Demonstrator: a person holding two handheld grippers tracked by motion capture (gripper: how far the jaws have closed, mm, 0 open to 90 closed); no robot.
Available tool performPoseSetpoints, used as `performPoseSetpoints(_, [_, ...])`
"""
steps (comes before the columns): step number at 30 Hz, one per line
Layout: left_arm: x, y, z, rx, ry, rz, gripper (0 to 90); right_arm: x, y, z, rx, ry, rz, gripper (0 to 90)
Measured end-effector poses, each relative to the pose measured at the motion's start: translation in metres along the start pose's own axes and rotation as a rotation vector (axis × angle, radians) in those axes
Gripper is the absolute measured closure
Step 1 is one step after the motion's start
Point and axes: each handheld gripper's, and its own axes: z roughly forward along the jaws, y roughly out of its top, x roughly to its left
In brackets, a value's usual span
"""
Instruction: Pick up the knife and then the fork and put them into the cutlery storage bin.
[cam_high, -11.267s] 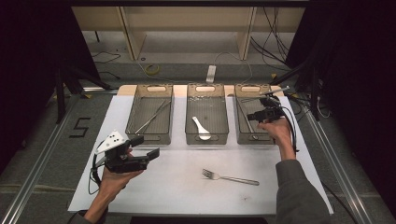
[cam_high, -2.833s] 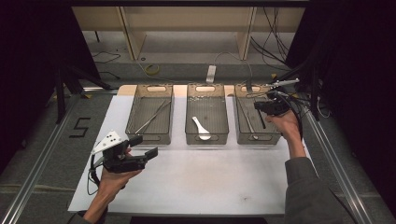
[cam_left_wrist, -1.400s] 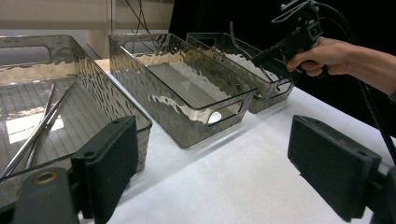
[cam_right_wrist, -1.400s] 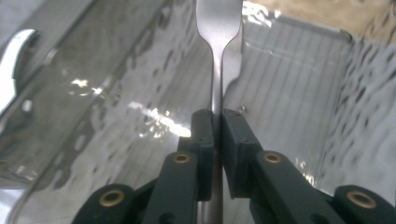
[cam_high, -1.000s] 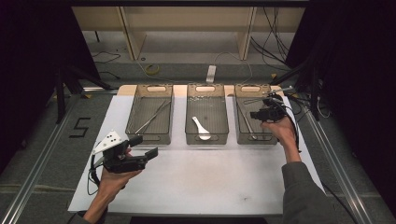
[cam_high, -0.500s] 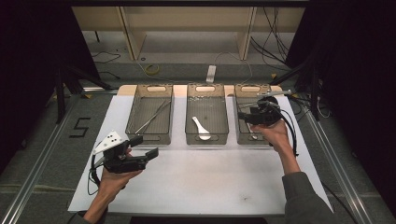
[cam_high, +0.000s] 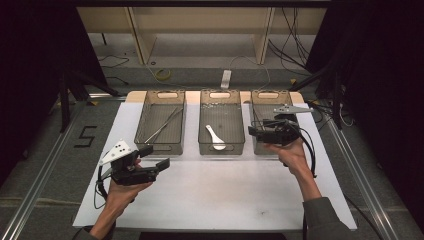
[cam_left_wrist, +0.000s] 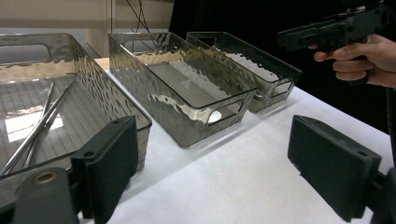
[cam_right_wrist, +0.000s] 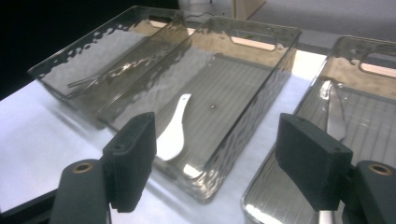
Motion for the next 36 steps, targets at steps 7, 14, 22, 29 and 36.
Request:
performPoseSetpoints(7, [-0.001, 0.000, 0.001, 0.004, -0.004, 0.001, 15.7, 0.012, -0.007, -0.012, -0.037, 0.028, -0.017, 27.7])
performPoseSetpoints(14, [0.000, 0.000, 0.001, 0.007, -0.007, 0.001, 15.7, 0.021, -0.015, -0.020, -0.073, 0.072, -0.013, 27.1])
performPoseSetpoints(22, [-0.002, 0.000, 0.000, 0.012, -0.021, 0.008, 15.7, 0.034, -0.028, -0.020, -0.069, 0.083, -0.050, 26.2])
performPoseSetpoints(29, [-0.002, 0.000, 0.000, 0.015, -0.026, 0.008, 15.7, 0.039, -0.043, -0.027, -0.110, 0.094, -0.052, 25.8])
performPoseSetpoints(36, [-0.003, -0.001, 0.001, 0.018, -0.032, 0.010, 15.7, 0.039, -0.056, -0.035, -0.153, 0.093, -0.039, 23.4])
